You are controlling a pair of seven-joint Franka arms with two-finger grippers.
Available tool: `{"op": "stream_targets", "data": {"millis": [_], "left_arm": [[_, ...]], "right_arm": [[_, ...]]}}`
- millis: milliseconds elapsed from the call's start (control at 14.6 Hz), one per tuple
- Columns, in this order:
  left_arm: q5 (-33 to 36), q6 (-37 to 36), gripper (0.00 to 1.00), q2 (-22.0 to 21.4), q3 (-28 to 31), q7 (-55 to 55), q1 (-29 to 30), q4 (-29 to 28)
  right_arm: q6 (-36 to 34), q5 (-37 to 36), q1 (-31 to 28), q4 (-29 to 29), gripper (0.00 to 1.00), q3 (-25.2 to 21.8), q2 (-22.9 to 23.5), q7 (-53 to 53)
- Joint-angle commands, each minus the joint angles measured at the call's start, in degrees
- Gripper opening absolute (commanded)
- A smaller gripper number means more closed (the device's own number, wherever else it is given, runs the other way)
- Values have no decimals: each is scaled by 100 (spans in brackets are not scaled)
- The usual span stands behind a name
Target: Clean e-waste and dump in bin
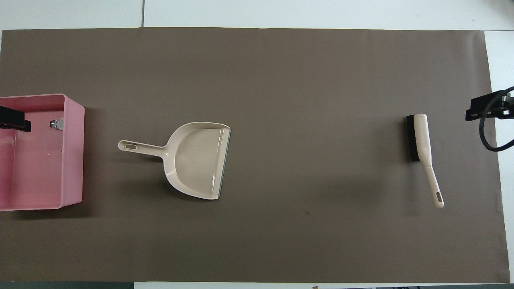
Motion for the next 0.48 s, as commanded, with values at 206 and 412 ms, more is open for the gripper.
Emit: {"op": "stream_targets", "data": {"millis": [206, 412], "left_arm": [[-14, -21, 99, -18, 36, -6, -109, -33], [-14, -73, 99, -18, 44, 3, -101, -33]], "right_arm": [[-152, 47, -65, 59, 100, 66, -9, 79], [-99, -23, -38, 32, 100, 66, -18, 71]]}}
